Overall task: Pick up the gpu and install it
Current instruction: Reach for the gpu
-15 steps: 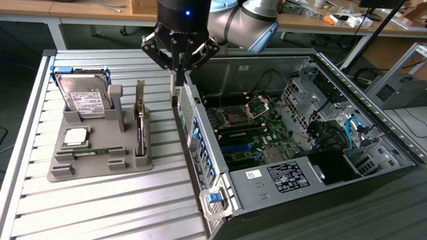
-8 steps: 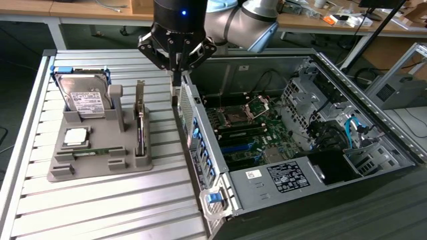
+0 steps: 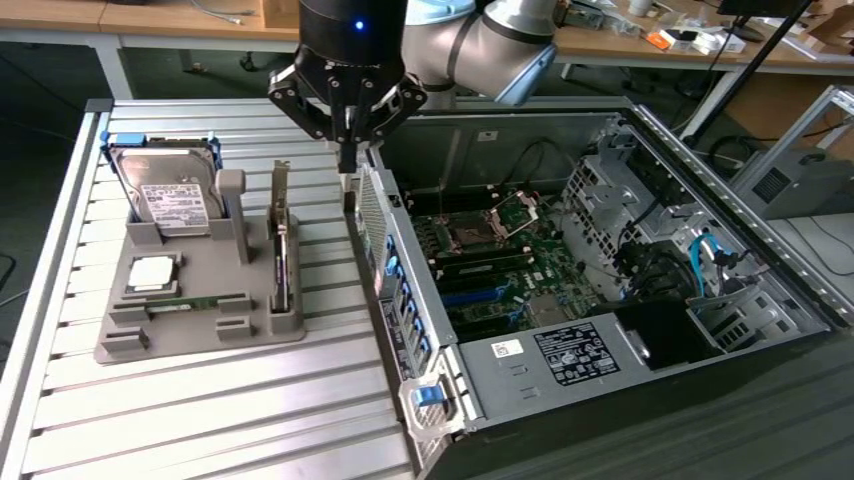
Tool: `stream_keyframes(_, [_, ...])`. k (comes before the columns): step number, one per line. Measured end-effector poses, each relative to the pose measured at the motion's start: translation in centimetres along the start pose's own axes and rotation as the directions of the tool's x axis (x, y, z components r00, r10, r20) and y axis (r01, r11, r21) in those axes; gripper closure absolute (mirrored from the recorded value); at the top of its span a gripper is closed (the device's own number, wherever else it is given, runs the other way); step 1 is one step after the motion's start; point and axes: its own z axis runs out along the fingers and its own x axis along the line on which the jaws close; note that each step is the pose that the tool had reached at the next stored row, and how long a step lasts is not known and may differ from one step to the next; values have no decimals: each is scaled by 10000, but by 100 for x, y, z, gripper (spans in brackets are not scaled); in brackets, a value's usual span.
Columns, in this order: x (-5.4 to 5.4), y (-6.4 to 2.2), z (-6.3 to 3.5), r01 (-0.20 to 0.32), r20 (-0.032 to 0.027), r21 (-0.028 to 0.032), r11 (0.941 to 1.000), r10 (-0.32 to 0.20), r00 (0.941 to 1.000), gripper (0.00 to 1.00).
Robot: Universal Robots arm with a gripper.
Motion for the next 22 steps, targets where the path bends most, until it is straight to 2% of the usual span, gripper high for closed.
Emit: stream_keyframes(22, [218,-17,-5,0,1,0,10000,0,10000,90])
